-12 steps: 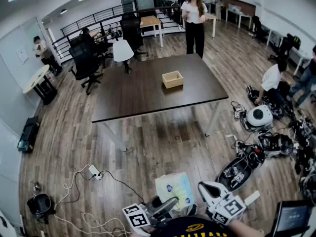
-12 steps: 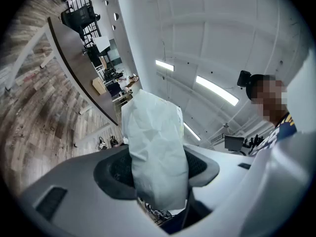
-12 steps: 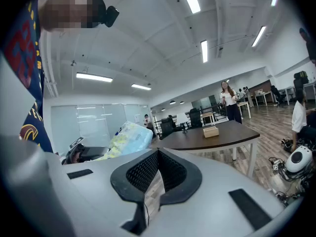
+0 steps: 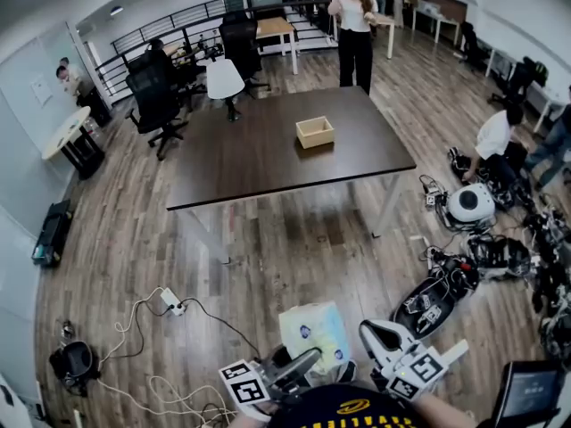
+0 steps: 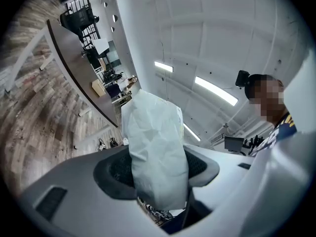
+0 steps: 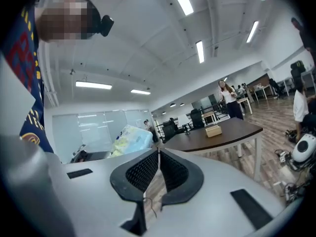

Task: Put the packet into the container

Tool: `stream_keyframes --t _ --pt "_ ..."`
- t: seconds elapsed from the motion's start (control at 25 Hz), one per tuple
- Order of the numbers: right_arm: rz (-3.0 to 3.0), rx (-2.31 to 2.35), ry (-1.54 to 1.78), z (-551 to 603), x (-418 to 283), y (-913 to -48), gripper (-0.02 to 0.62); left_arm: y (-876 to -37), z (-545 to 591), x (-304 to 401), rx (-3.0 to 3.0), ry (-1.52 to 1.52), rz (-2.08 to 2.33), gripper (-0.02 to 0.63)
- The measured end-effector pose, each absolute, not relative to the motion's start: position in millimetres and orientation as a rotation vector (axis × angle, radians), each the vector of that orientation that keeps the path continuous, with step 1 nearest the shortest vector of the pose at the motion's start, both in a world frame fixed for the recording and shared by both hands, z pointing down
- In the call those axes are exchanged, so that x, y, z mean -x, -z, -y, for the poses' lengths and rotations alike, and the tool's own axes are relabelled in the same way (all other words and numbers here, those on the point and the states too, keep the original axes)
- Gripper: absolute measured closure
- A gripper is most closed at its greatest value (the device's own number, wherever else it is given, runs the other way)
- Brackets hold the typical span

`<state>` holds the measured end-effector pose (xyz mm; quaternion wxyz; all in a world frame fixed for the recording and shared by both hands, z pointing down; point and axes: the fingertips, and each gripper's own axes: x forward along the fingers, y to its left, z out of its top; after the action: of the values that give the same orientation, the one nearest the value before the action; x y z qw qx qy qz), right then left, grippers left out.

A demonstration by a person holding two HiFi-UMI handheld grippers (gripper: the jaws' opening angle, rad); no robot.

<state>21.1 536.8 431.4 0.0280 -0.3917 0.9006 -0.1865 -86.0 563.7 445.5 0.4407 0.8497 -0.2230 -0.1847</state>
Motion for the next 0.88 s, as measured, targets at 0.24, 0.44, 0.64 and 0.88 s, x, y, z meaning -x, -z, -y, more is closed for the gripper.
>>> stream_keyframes --t 0.24,0.44,0.64,0.88 --pt "-2.623 1.050 0.770 -532 -23 -427 0.513 -437 -554 91 -2.108 0.511 0.543 0.362" --pt "-2.528 0.937 0.885 -530 -25 -422 0.362 -434 -538 99 -2.043 0.584 0.608 0.362" --pt "-2.580 0.843 0.893 -537 -12 -423 0.312 -434 -527 89 -2.011 0.614 0.661 0.362" --pt "-2.612 0.758 0.912 -529 -17 -422 0.272 -428 -513 64 -1.972 0.687 0.666 0.362"
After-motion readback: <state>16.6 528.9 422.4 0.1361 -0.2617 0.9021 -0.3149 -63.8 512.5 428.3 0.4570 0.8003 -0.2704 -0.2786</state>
